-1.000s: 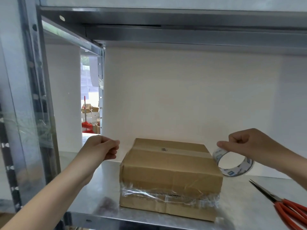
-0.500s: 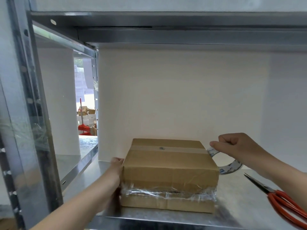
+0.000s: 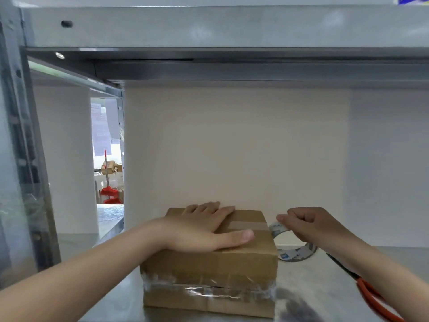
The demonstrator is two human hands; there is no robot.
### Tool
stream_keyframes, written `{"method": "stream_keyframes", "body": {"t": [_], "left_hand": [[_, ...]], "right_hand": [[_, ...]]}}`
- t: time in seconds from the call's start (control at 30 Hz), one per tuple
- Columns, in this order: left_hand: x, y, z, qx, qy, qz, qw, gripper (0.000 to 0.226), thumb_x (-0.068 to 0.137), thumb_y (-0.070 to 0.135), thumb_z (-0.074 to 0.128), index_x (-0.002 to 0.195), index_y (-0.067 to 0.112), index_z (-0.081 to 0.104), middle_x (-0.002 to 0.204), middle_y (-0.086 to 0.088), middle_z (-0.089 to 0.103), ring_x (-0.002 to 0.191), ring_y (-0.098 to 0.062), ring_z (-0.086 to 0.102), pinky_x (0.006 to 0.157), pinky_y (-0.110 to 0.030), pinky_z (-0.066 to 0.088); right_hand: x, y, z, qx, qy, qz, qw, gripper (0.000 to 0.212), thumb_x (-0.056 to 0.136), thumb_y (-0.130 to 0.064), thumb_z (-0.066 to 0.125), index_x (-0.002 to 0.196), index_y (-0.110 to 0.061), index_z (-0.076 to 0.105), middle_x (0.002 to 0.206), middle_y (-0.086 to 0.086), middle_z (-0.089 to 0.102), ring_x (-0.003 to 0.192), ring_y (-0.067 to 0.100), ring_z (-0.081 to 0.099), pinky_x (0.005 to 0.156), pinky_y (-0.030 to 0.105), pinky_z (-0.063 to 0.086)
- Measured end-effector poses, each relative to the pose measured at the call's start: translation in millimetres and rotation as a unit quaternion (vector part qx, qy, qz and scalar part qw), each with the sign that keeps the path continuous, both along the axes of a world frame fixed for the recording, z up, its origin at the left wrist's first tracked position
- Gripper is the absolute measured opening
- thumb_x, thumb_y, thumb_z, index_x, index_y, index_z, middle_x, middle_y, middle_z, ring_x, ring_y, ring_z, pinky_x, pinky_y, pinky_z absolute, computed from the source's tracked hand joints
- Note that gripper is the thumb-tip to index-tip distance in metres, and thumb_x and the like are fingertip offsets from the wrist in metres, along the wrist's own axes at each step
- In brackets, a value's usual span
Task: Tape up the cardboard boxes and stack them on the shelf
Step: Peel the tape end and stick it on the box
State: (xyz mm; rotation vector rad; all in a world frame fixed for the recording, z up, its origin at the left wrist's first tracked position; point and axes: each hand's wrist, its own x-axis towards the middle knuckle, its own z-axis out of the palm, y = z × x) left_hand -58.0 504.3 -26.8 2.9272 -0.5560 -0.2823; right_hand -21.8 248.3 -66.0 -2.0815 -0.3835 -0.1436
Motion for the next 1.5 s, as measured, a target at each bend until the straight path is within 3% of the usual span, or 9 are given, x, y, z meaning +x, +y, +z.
{"method": "stream_keyframes", "body": {"t": [0.1,0.27,0.43,0.57,0.7,0.8,1.03,1.33,1.5], "left_hand": [[0,4,6,0.000,0.039,-0.006,0.999,0.100,0.073,0.089,0.033,0.156,0.046,-0.002,0.167,0.013,-0.008,0.154,-0.011,-0.007,0.122,-0.039,0.000],[8,0,10,0.016,0.069,-0.042,0.997,0.110,0.066,0.084,0.065,0.146,0.061,-0.007,0.162,0.023,0.003,0.152,-0.019,0.010,0.121,-0.048,0.021],[4,7,10,-0.182,-0.047,-0.036,0.982,0.102,0.055,0.075,0.078,0.136,0.064,0.017,0.143,0.018,0.033,0.131,-0.010,0.042,0.109,-0.037,0.043],[0,5,1,-0.478,-0.084,-0.030,0.874,0.092,0.048,0.068,0.080,0.129,0.061,0.037,0.130,0.008,0.056,0.114,-0.012,0.062,0.098,-0.038,0.055],[-7,-10,-44,-0.643,-0.060,-0.037,0.762,0.088,0.045,0.065,0.088,0.123,0.059,0.047,0.127,-0.005,0.064,0.112,-0.022,0.067,0.098,-0.049,0.054],[-10,-9,-63,-0.686,-0.051,-0.031,0.725,0.095,0.037,0.070,0.089,0.122,0.059,0.048,0.123,0.007,0.067,0.116,-0.021,0.066,0.095,-0.047,0.056],[-11,1,-67,-0.654,-0.077,-0.025,0.752,0.101,0.038,0.079,0.083,0.128,0.062,0.040,0.123,0.017,0.065,0.121,-0.011,0.062,0.101,-0.041,0.054],[-16,12,-70,-0.626,-0.079,-0.034,0.775,0.112,0.035,0.085,0.078,0.132,0.057,0.031,0.115,0.038,0.058,0.118,0.010,0.055,0.084,-0.010,0.051],[-28,32,-20,-0.473,-0.166,-0.002,0.865,0.123,0.036,0.095,0.067,0.143,0.060,0.017,0.152,0.035,0.030,0.140,0.010,0.030,0.117,-0.031,0.031]], "right_hand": [[-2,1,-2,0.010,-0.004,-0.004,1.000,0.053,0.092,-0.031,0.066,0.064,-0.004,0.031,0.064,0.008,0.025,0.058,0.017,0.023,0.059,0.033,0.017],[-1,2,12,-0.001,0.021,0.004,1.000,0.051,0.089,-0.037,0.070,0.061,-0.012,0.037,0.059,0.002,0.028,0.052,0.012,0.024,0.060,0.031,0.020],[-7,-6,50,0.129,-0.002,0.006,0.992,0.042,0.083,-0.056,0.066,0.063,-0.019,0.061,0.071,0.003,0.047,0.062,0.012,0.043,0.073,0.027,0.034],[3,5,95,0.287,-0.072,0.062,0.953,0.045,0.097,-0.055,0.045,0.071,-0.020,0.057,0.074,0.001,0.058,0.075,0.015,0.056,0.086,0.032,0.037],[13,46,107,0.247,-0.032,0.132,0.959,0.059,0.093,-0.067,0.041,0.059,-0.019,0.050,0.078,0.009,0.069,0.091,0.023,0.067,0.092,0.035,0.045],[15,60,99,0.195,-0.007,0.155,0.968,0.058,0.092,-0.069,0.045,0.061,-0.020,0.052,0.077,0.011,0.068,0.089,0.024,0.068,0.099,0.040,0.046],[2,40,141,0.199,-0.098,0.118,0.968,0.042,0.094,-0.040,0.063,0.067,-0.019,0.038,0.063,0.001,0.028,0.057,0.016,0.031,0.074,0.034,0.032],[-20,4,105,-0.119,-0.020,-0.013,0.993,0.043,0.087,-0.038,0.069,0.049,-0.024,0.056,0.048,-0.012,0.039,0.043,0.004,0.033,0.065,0.031,0.030],[-13,18,87,-0.092,0.007,0.019,0.996,0.049,0.085,-0.034,0.066,0.047,-0.024,0.036,0.049,-0.009,0.031,0.045,0.007,0.025,0.079,0.032,0.024]]}}
